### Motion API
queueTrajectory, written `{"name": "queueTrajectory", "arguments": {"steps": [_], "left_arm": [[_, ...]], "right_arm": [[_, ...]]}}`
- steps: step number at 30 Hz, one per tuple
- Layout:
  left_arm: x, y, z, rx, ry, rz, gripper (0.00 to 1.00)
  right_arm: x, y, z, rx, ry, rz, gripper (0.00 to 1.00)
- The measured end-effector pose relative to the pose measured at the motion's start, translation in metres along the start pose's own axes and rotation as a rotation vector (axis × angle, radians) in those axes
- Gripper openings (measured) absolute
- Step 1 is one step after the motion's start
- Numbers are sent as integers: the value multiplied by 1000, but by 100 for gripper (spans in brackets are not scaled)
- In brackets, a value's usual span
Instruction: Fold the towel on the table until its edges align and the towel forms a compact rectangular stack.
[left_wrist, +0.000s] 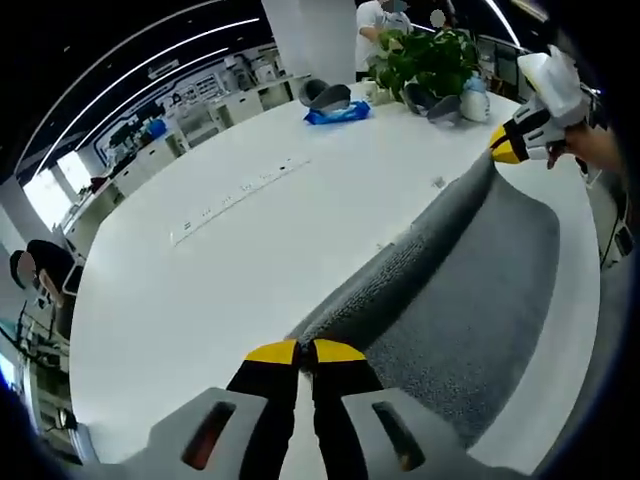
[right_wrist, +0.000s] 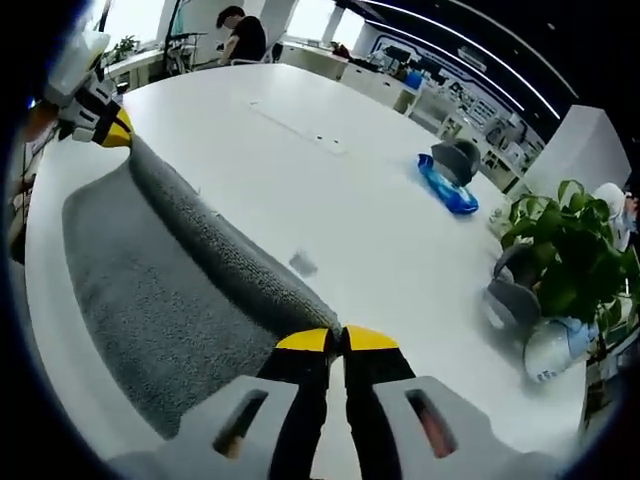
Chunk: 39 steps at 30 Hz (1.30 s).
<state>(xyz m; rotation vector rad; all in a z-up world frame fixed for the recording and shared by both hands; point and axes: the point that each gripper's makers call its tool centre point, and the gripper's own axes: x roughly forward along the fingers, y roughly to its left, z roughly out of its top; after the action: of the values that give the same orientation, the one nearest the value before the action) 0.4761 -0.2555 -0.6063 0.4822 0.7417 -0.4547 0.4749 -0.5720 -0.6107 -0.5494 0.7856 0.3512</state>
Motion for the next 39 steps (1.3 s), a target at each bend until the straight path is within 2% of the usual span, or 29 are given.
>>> {"name": "queueTrajectory", "arguments": {"steps": [5,8,10,12,13,15,17,19,21,24,30,31,35,39], "left_arm": [[-1,2,3,4,-13,4,6],[-5,2,4,4,-20,16,8],[-7,4,5,22,-23,31,8],[-8,6,6,24,-32,31,8],[-8,5,7,24,-34,26,8],[-5,5,8,15,-32,14,8],[1,2,7,13,-17,-4,8],[8,-4,5,24,-5,-35,2],[13,-11,1,48,16,-60,1],[18,-20,-4,76,43,-95,1],[22,-32,-10,82,69,-158,0],[23,-39,-14,66,92,-203,0],[27,-41,-19,104,101,-203,0],[28,-42,-19,100,106,-213,0]], "right_arm": [[-3,-2,-2,32,-22,-7,11],[-5,2,-8,43,4,11,15],[-13,4,-11,52,-7,9,15],[-22,10,-14,102,-18,19,13],[-27,17,-16,146,-28,42,13],[-36,25,-20,181,-31,59,10],[-46,31,-27,199,-25,44,7],[-55,44,-35,250,-13,65,4],[-60,57,-45,280,13,89,4],[-63,71,-57,279,50,107,0],[-63,89,-78,308,129,136,0],[-62,89,-79,308,133,136,0],[-57,93,-84,299,164,151,0],[-49,98,-93,273,201,163,0]]}}
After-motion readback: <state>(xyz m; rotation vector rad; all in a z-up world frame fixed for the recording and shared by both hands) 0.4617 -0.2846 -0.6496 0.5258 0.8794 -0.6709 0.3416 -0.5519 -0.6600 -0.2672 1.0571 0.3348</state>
